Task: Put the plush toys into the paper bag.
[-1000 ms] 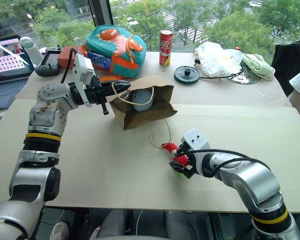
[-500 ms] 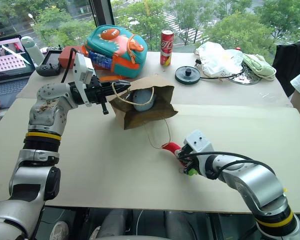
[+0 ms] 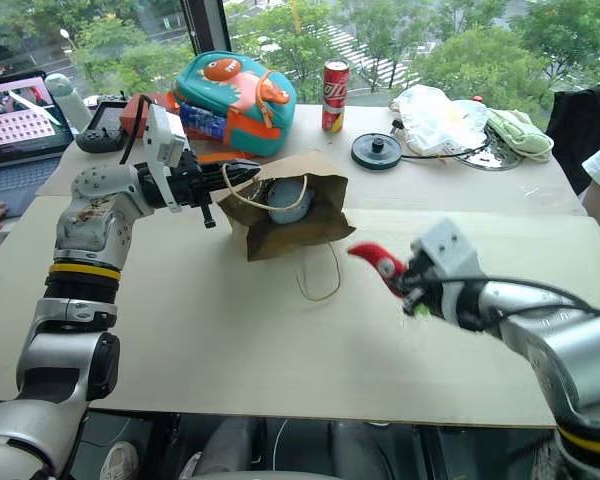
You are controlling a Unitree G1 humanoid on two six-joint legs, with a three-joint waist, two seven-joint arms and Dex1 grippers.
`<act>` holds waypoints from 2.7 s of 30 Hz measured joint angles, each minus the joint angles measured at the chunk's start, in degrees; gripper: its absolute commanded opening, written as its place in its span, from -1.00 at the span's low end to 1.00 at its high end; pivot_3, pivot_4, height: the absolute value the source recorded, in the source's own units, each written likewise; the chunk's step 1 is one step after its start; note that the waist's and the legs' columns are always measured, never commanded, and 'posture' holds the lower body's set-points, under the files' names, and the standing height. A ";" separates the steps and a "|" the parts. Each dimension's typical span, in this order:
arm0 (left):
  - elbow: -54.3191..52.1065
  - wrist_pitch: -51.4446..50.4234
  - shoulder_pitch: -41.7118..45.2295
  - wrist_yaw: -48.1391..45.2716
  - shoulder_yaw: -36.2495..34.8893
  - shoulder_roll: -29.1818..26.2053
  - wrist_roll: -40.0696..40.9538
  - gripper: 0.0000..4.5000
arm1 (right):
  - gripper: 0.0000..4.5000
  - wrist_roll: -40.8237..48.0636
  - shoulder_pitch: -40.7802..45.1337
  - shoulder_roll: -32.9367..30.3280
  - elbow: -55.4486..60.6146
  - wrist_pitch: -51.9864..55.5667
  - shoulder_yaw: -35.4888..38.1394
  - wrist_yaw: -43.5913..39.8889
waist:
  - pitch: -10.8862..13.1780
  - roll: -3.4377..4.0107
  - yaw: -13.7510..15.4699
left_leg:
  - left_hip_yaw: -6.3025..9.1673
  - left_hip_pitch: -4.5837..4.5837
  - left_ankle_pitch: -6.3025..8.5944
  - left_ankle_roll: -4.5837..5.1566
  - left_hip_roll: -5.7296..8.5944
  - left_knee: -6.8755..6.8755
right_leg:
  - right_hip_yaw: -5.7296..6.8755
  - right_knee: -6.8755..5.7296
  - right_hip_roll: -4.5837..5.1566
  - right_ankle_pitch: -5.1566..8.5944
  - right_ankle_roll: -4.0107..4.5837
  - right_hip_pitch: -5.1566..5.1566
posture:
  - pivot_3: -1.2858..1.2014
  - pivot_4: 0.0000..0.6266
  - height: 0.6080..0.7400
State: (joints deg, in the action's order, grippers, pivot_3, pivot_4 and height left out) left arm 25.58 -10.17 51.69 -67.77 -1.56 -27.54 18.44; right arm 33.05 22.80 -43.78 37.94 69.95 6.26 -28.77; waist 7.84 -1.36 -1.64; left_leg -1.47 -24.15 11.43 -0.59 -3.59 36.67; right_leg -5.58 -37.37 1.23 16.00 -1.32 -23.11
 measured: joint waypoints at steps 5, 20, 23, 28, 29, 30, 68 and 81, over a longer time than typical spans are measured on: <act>0.04 -0.01 -0.02 -0.04 -0.09 -0.14 -0.05 -1.00 | -0.68 -2.00 10.49 9.22 -5.61 0.17 -10.34 3.96 | 0.00 0.01 0.12 | 0.02 -0.12 0.00 0.00 0.02 -0.01 | 0.00 0.01 0.01 0.00 0.01 -0.09 | 0.03 -0.52 0.82; 0.06 0.02 0.00 -0.30 -0.01 0.45 -0.06 -1.00 | -0.42 -16.57 29.87 28.70 -35.30 -11.23 -26.17 7.88 | 0.00 0.04 0.61 | 0.02 -0.12 0.00 0.00 0.00 0.03 | 0.07 -0.32 0.02 -0.01 0.03 -0.16 | 0.03 -0.52 0.82; 0.06 0.02 0.00 -0.31 0.02 0.58 -0.07 -1.00 | -0.02 -18.48 31.42 31.94 -39.84 -13.45 -26.47 8.09 | 0.00 0.05 0.56 | 0.02 -0.13 0.00 0.00 0.00 0.02 | 0.08 -0.48 0.02 -0.01 0.03 -0.17 | 0.03 -0.52 0.82; 0.06 0.02 0.00 -0.30 0.01 0.57 -0.07 -1.00 | 0.76 -20.34 32.84 34.18 -42.49 -15.31 -26.12 7.77 | 0.00 0.05 0.59 | 0.03 -0.13 0.00 0.00 0.00 0.02 | 0.09 -0.50 0.03 -0.01 0.03 -0.17 | 0.03 -0.52 0.82; 0.06 0.02 0.00 -0.29 0.01 0.57 -0.07 -1.00 | 0.88 -20.50 32.84 34.28 -42.53 -15.31 -26.11 7.65 | 0.00 0.05 0.59 | 0.03 -0.14 0.00 0.00 0.00 0.02 | 0.09 -0.50 0.03 -0.01 0.03 -0.17 | 0.03 -0.52 0.82; 0.06 0.02 0.00 -0.29 0.01 0.57 -0.07 -1.00 | 0.99 -20.55 32.82 34.32 -42.52 -15.30 -26.08 7.48 | 0.00 0.05 0.57 | 0.03 -0.13 0.00 0.00 0.00 0.02 | 0.09 -0.50 0.03 -0.01 0.03 -0.17 | 0.03 -0.52 0.82; 1.00 0.19 0.08 -0.39 0.06 1.21 -0.11 -1.00 | 0.07 -19.12 7.96 31.87 -19.71 -1.04 -21.72 12.70 | 0.00 0.05 -0.10 | 0.04 -0.09 0.00 0.00 0.01 0.02 | 0.06 -0.23 0.02 0.01 0.04 -0.17 | 0.03 -0.52 0.82; 1.01 0.20 0.08 -0.34 0.06 1.19 -0.12 -1.00 | -0.97 -19.53 7.96 33.26 -21.34 -3.30 -23.40 12.72 | 0.00 0.05 -0.63 | 0.04 -0.10 0.00 0.00 0.01 0.02 | 0.07 -0.24 0.02 0.01 0.04 -0.17 | 0.03 -0.52 0.82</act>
State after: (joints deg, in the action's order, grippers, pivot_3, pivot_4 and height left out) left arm 26.59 -9.97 51.77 -68.11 -1.50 -26.35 18.32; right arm 13.52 30.76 -10.53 16.60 66.66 -17.14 -16.05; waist 7.85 -1.31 -2.27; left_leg -1.43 -24.25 11.43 -0.59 -3.58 36.70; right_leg -5.51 -37.61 1.25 16.01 -1.28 -23.28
